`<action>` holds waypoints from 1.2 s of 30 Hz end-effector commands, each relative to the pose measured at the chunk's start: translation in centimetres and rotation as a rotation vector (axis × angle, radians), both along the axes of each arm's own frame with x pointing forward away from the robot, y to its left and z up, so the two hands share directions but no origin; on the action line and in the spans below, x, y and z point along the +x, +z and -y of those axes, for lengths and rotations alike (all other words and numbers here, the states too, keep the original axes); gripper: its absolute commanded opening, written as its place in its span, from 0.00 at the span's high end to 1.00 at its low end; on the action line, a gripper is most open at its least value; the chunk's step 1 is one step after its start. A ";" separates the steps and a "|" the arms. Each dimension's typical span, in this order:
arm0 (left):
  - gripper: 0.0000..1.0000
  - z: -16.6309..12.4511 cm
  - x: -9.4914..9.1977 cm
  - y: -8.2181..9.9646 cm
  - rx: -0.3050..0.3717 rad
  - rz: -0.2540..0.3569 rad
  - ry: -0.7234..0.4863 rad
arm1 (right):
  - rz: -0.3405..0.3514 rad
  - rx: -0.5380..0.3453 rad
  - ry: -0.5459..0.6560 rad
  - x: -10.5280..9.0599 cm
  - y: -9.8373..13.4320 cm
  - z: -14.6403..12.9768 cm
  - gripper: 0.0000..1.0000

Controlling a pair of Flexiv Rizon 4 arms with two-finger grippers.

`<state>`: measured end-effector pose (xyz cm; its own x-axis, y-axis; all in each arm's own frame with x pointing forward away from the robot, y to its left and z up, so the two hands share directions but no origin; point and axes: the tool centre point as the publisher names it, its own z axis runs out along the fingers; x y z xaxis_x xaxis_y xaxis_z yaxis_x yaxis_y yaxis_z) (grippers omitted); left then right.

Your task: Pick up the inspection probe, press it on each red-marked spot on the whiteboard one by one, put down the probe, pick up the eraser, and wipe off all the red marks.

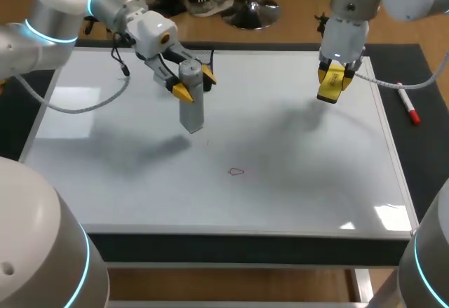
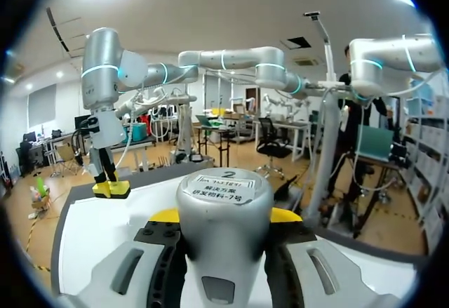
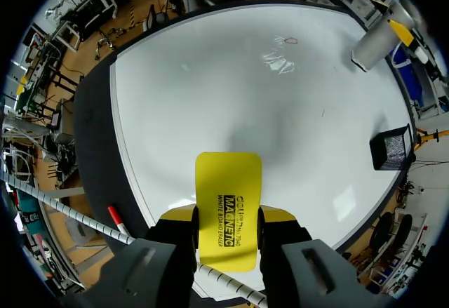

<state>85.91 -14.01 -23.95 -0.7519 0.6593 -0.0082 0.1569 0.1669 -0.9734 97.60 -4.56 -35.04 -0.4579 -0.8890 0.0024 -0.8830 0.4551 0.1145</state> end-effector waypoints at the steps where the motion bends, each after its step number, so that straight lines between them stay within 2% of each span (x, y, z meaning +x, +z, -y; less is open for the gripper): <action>1: 1.00 -1.9 0.1 0.7 0.007 0.013 0.031 | 0.000 -0.004 0.002 0.1 0.1 0.1 1.00; 15: 1.00 -7.1 2.9 1.3 0.050 0.022 0.087 | 0.000 -0.004 0.002 0.1 0.1 0.1 1.00; 20: 1.00 -8.2 3.5 1.4 0.059 0.018 0.114 | 0.000 -0.004 0.002 0.1 0.1 0.1 1.00; 26: 1.00 -10.4 4.5 1.1 0.068 0.010 0.158 | 0.000 -0.004 0.002 0.1 0.1 0.1 1.00; 36: 1.00 -11.5 5.0 1.3 0.079 0.006 0.195 | 0.000 -0.004 0.002 0.1 0.1 0.1 1.00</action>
<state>91.14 -2.59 -22.85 -0.8632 0.5038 0.0336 0.1185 0.2670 -0.9564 97.60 -4.55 -35.04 -0.4578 -0.8890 0.0024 -0.8831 0.4550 0.1145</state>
